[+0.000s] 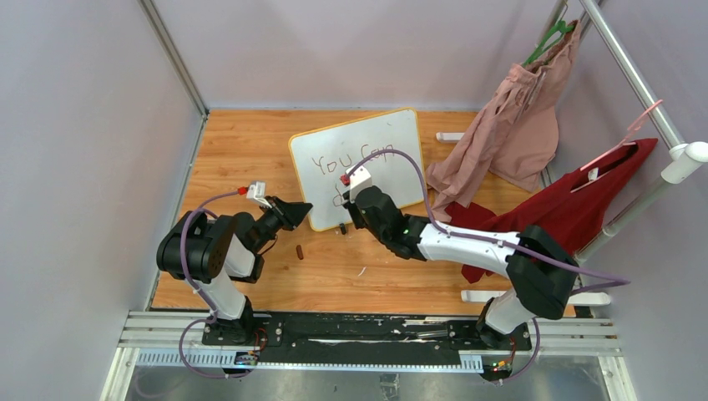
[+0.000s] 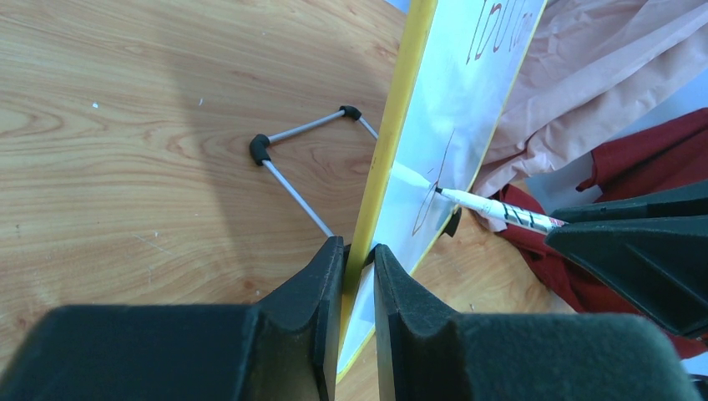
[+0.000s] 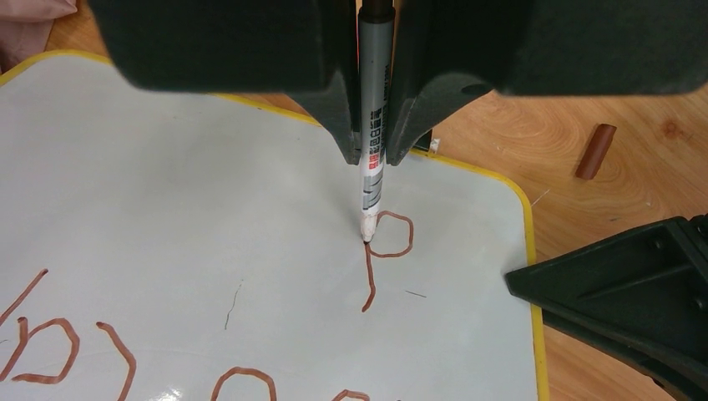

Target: Write a sentence on the whiteboard

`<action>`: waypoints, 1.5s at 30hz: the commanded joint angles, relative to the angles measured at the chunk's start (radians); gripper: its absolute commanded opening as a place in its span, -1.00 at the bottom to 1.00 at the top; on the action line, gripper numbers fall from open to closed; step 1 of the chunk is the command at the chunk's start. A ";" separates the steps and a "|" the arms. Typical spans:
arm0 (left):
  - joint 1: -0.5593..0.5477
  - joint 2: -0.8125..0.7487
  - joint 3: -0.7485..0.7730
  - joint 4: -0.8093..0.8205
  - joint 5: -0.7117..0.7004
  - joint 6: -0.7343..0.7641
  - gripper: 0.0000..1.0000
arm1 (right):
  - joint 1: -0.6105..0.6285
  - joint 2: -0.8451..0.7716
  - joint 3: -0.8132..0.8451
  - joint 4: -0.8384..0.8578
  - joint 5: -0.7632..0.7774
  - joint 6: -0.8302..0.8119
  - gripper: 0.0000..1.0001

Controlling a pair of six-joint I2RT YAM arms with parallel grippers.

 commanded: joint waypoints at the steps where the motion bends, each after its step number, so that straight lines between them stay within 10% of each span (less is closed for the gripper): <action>1: 0.005 -0.011 -0.004 0.041 0.003 0.014 -1.00 | -0.020 -0.059 0.000 0.000 0.014 -0.007 -1.00; 45: 0.005 -0.017 0.002 0.040 0.007 0.008 -1.00 | -0.045 -0.027 -0.014 -0.017 -0.049 0.042 -1.00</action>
